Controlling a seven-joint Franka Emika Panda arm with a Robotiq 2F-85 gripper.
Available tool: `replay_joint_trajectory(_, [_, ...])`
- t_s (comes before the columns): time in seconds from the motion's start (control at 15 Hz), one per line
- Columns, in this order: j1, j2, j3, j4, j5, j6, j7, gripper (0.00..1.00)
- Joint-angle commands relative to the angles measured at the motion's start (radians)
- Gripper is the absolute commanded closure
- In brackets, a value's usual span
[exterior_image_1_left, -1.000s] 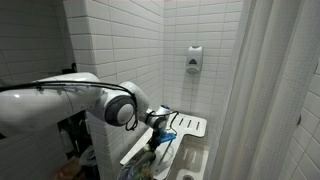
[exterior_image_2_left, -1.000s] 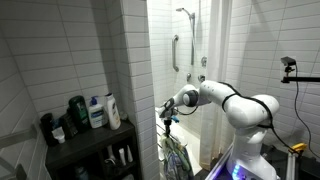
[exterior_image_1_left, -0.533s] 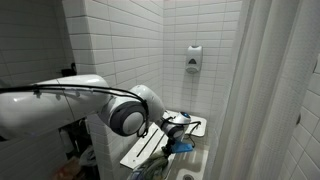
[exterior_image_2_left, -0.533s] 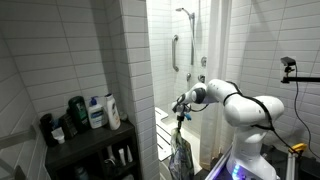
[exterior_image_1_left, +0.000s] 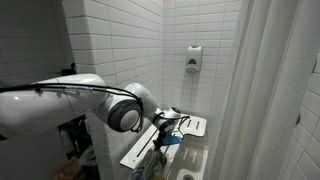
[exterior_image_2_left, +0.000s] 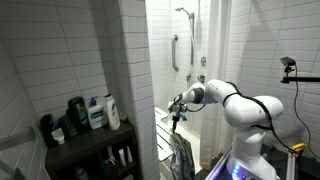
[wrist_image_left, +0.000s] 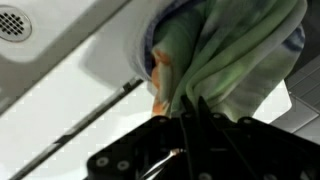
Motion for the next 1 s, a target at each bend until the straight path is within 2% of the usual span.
replay_joint_trajectory(0.0, [0.094, 0.000, 0.024, 0.029, -0.017, -0.027, -0.043, 0.98])
replay_joint_trajectory(0.27, [0.200, 0.000, 0.023, 0.045, -0.049, -0.044, -0.070, 0.98])
replay_joint_trajectory(0.6, [0.254, 0.000, 0.017, 0.066, -0.062, -0.051, -0.099, 0.98])
replay_joint_trajectory(0.67, [0.253, 0.000, 0.004, 0.063, -0.066, -0.042, -0.088, 0.98])
replay_joint_trajectory(0.93, [0.174, 0.000, -0.014, 0.043, -0.043, -0.028, -0.090, 0.98])
